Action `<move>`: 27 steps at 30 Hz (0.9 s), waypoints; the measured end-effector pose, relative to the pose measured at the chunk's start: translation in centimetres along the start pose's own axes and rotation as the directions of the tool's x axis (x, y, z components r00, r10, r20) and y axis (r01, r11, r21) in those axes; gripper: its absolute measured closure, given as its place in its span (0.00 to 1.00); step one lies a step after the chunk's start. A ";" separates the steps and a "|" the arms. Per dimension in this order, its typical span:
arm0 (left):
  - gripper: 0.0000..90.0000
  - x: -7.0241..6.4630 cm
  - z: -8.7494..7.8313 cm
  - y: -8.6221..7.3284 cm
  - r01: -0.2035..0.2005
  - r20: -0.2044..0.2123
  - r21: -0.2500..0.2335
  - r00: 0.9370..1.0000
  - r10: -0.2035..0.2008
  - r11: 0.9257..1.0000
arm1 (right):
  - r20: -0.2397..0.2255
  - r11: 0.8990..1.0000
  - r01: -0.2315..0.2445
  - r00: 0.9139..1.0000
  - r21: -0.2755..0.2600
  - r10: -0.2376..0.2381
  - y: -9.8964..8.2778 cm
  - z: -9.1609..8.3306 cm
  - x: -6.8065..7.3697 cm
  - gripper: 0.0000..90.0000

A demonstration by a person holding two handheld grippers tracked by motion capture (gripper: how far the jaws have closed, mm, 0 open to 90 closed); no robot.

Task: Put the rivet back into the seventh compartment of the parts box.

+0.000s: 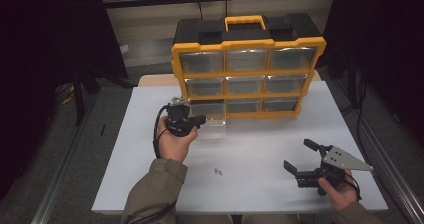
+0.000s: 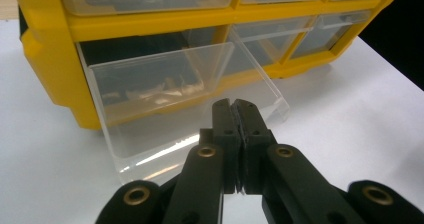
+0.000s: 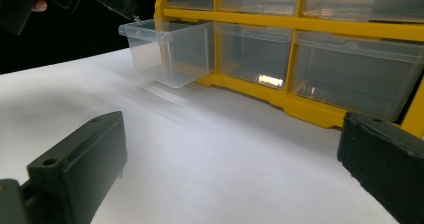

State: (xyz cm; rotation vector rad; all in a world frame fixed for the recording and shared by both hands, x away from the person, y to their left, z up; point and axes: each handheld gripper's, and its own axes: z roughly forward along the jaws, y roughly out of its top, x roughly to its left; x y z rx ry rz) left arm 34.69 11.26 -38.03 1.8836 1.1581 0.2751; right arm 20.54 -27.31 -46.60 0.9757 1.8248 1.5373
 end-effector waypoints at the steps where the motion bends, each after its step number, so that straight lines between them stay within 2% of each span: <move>1: 0.99 0.1 0.0 0.1 -0.003 -0.001 0.001 1.000 0.003 1.000 | -0.001 1.000 -0.001 1.000 0.000 0.001 0.0 0.0 0.0 0.00; 7: 0.99 0.2 0.1 0.5 0.002 -0.007 -0.010 1.000 -0.002 1.000 | 0.001 1.000 -0.001 1.000 0.000 0.001 0.0 0.0 0.0 0.00; 9: 0.99 0.2 0.1 0.6 -0.007 -0.013 -0.009 1.000 0.006 1.000 | 0.001 1.000 -0.003 1.000 0.001 0.003 0.0 0.0 0.0 0.00; 15: 0.99 0.3 0.4 0.8 0.002 -0.035 -0.020 0.999 -0.003 1.000 | 0.001 1.000 -0.003 1.000 0.001 0.003 0.0 0.0 0.0 0.00; 27: 0.99 0.7 1.6 0.9 0.019 -0.059 -0.021 0.998 -0.020 1.000 | -0.004 1.000 -0.002 1.000 -0.001 0.002 0.0 0.0 0.0 0.00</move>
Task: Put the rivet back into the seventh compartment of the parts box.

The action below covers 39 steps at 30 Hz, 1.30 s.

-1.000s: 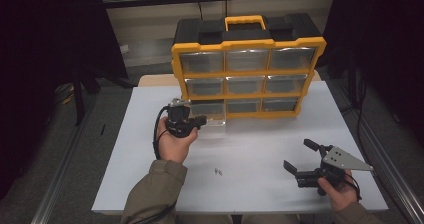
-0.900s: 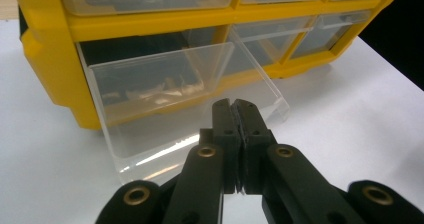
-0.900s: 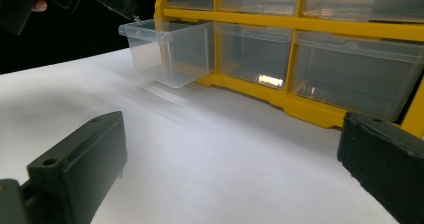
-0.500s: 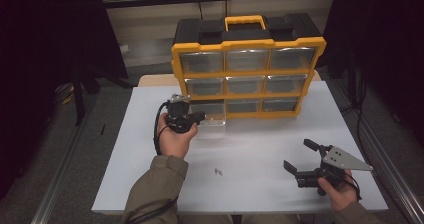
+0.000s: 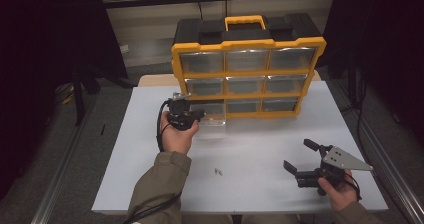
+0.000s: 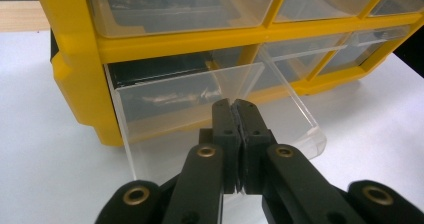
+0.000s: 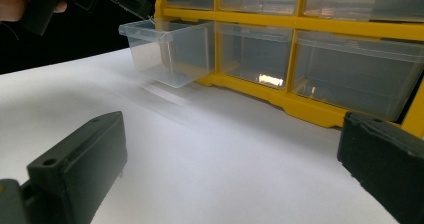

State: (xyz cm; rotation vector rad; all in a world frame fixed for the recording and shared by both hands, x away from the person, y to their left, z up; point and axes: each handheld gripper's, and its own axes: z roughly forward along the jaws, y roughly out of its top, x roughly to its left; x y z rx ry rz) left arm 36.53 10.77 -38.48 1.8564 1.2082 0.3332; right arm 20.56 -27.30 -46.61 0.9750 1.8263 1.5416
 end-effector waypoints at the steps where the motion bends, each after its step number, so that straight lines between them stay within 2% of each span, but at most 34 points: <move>1: 0.99 0.1 0.1 0.0 -0.002 -0.005 0.003 1.000 0.002 1.000 | -0.001 1.000 -0.003 1.000 0.001 0.003 0.0 0.0 0.0 0.00; 9: 0.99 0.4 0.7 0.0 0.011 -0.012 0.001 1.000 -0.011 1.000 | -0.002 1.000 -0.004 1.000 0.002 0.004 0.0 0.0 0.0 0.00; 18: 0.98 0.4 1.2 -0.1 0.012 -0.030 0.021 0.999 -0.011 1.000 | -0.002 1.000 -0.001 1.000 0.001 0.001 0.0 0.0 0.0 0.00; 20: 0.98 0.4 1.3 -0.1 0.019 -0.019 0.012 1.000 -0.019 1.000 | -0.002 1.000 0.000 1.000 0.000 0.000 0.0 0.0 0.0 0.00; 22: 0.98 0.4 1.3 -0.1 0.010 -0.033 0.018 0.999 -0.010 1.000 | -0.002 1.000 0.000 1.000 0.000 0.000 0.0 0.0 0.0 0.00; 26: 0.94 0.4 1.4 -0.1 0.002 -0.019 0.009 1.000 -0.002 1.000 | -0.004 1.000 -0.004 1.000 0.003 0.004 0.0 0.0 0.0 0.00; 39: 0.87 0.5 -0.3 -0.4 -0.013 0.013 -0.005 1.000 0.013 1.000 | -0.004 1.000 -0.003 1.000 0.002 0.003 0.0 0.0 0.0 0.00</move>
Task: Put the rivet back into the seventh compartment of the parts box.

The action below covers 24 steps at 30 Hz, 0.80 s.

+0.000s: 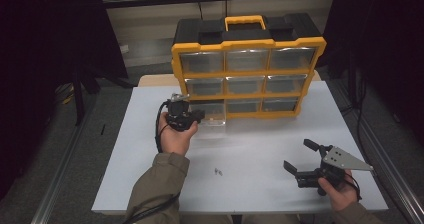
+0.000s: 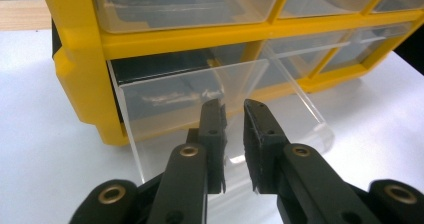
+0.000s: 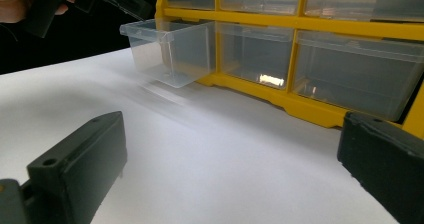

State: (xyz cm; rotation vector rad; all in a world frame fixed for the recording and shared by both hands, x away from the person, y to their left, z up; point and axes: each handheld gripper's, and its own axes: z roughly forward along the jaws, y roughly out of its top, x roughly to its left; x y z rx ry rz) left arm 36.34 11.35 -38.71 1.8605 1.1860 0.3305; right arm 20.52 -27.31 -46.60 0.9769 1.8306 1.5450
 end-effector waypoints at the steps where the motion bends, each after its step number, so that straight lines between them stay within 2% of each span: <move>1: 0.87 -0.1 -0.2 0.0 -0.005 0.009 -0.001 1.000 0.005 1.000 | 0.001 1.000 0.000 1.000 -0.001 0.000 0.0 0.0 0.0 0.00; 16: 0.75 -0.7 -1.4 -0.9 -0.033 0.058 -0.020 0.998 0.034 0.999 | 0.000 1.000 0.004 1.000 -0.001 -0.004 0.0 0.0 0.0 0.00; 18: 0.73 -0.7 -1.5 -1.0 -0.047 0.062 -0.010 0.997 0.047 0.999 | 0.001 1.000 0.003 1.000 -0.001 -0.003 0.0 0.0 0.0 0.00; 23: 0.70 -0.8 -1.6 -1.3 -0.040 0.074 -0.014 0.996 0.041 0.999 | 0.005 1.000 0.002 1.000 0.001 -0.002 0.0 0.0 0.0 0.00; 24: 0.70 -0.7 -1.7 -1.4 -0.048 0.070 -0.010 0.996 0.049 0.999 | 0.004 1.000 0.002 1.000 0.002 -0.002 0.0 0.0 0.0 0.00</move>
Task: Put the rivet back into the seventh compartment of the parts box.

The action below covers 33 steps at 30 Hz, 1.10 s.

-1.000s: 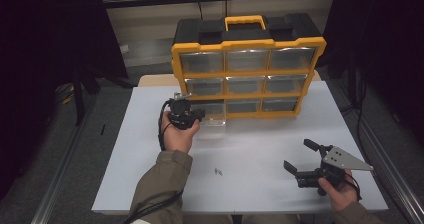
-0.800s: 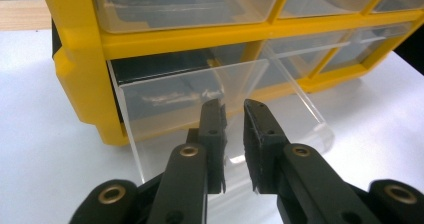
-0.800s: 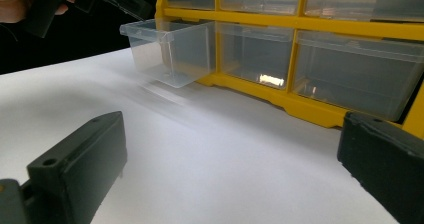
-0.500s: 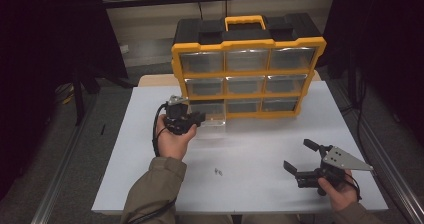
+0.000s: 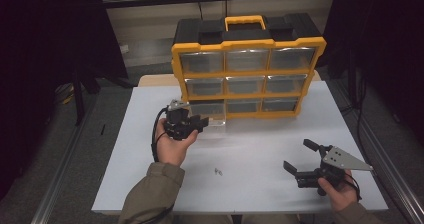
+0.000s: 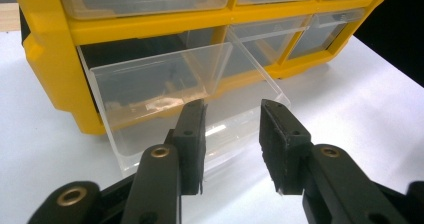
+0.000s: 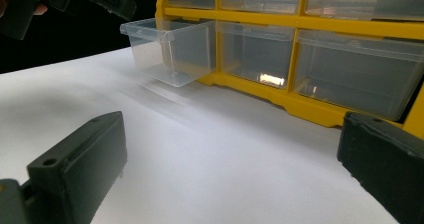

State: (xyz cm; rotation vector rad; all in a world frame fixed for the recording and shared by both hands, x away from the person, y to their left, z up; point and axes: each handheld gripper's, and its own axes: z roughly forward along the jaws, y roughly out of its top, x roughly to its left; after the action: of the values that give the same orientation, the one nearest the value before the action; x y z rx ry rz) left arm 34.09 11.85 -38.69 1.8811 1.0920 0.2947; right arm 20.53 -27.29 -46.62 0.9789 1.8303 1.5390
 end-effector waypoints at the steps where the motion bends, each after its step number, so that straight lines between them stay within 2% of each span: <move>1: 0.69 0.0 0.0 -0.1 0.003 0.009 -0.001 1.000 -0.003 1.000 | 0.000 1.000 0.000 1.000 -0.001 0.000 0.0 0.0 0.0 0.00; 5: 0.67 -0.1 -0.1 -0.5 -0.003 0.004 -0.003 1.000 0.003 1.000 | 0.000 1.000 -0.002 1.000 0.001 0.002 0.0 0.0 0.0 0.00; 16: 0.55 -0.3 -0.2 -1.7 -0.016 0.025 -0.002 1.000 0.016 1.000 | -0.001 1.000 -0.002 1.000 0.001 0.002 0.0 0.0 0.0 0.00; 17: 0.54 -0.3 -0.1 -1.8 -0.001 0.040 -0.022 0.999 0.002 1.000 | 0.001 1.000 0.000 1.000 0.000 0.000 0.0 0.0 0.0 0.00; 18: 0.53 -0.2 -0.2 -1.9 -0.014 0.032 -0.011 0.999 0.015 1.000 | -0.004 1.000 0.002 1.000 -0.002 -0.002 0.0 0.0 0.0 0.00; 24: 0.42 -0.1 -0.1 -2.7 -0.024 0.051 -0.023 0.998 0.026 0.999 | -0.004 1.000 0.000 1.000 -0.001 0.000 0.0 0.0 0.0 0.00; 28: 0.38 -0.1 0.0 -3.2 -0.018 0.063 -0.035 0.998 0.020 0.999 | -0.005 1.000 0.002 1.000 0.003 -0.002 0.0 0.0 0.0 0.00; 29: 0.37 0.0 0.0 -3.3 -0.024 0.062 -0.031 0.998 0.026 0.999 | -0.004 1.000 0.002 1.000 0.003 -0.002 0.0 0.0 0.0 0.00; 30: 0.37 0.1 0.0 -3.4 -0.049 0.061 -0.018 0.997 0.050 0.999 | -0.004 1.000 0.002 1.000 0.003 -0.002 0.0 0.0 0.0 0.00; 33: 0.34 0.0 0.1 -3.7 -0.025 0.061 -0.038 0.998 0.027 0.999 | -0.001 1.000 -0.001 1.000 0.001 0.001 0.0 0.0 0.0 0.00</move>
State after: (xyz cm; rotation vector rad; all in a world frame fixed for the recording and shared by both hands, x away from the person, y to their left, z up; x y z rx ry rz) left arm 32.07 12.50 -41.74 1.8610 1.0152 0.2687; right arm 20.52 -27.28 -46.64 0.9798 1.8322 1.5393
